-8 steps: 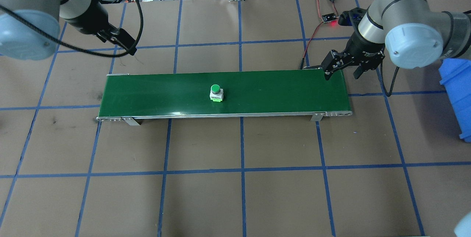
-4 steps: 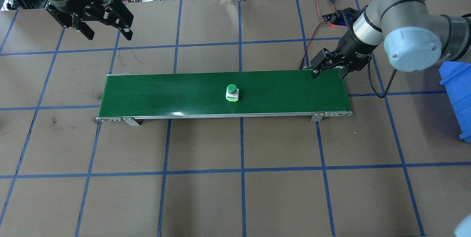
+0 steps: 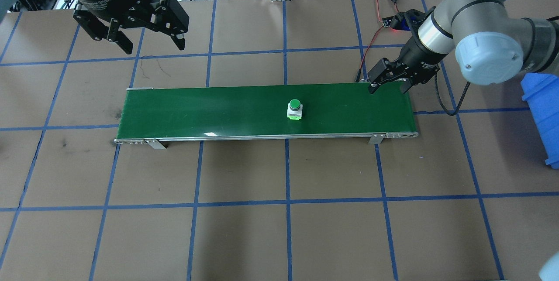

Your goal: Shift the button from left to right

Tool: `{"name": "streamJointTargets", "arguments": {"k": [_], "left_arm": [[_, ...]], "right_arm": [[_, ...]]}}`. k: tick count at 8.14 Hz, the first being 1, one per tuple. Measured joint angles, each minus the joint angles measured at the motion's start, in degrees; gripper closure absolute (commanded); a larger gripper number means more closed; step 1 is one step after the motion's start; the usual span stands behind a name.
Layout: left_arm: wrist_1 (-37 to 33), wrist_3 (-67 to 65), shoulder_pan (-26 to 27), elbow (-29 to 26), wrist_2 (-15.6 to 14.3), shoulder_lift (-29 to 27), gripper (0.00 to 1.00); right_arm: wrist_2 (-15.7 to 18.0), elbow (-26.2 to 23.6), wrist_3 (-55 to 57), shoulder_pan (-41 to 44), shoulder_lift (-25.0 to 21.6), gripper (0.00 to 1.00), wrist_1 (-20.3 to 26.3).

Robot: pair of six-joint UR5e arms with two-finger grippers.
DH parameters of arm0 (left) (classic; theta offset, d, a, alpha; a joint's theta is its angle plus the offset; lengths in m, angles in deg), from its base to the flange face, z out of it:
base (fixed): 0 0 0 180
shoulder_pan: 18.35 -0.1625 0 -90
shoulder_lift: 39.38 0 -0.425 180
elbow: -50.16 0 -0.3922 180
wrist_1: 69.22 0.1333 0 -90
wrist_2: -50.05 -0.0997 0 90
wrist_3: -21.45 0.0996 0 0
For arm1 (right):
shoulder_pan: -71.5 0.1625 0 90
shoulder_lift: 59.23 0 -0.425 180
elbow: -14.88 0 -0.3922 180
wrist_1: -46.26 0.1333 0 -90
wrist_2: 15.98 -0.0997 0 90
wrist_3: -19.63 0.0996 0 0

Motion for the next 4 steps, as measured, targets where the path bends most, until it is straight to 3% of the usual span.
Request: {"name": "streamJointTargets", "arguments": {"k": [4], "left_arm": [[0.4, 0.1, 0.4, 0.1, -0.1, 2.7, 0.0]], "right_arm": [[-0.6, 0.0, 6.0, 0.0, -0.1, 0.05, 0.0]]}}
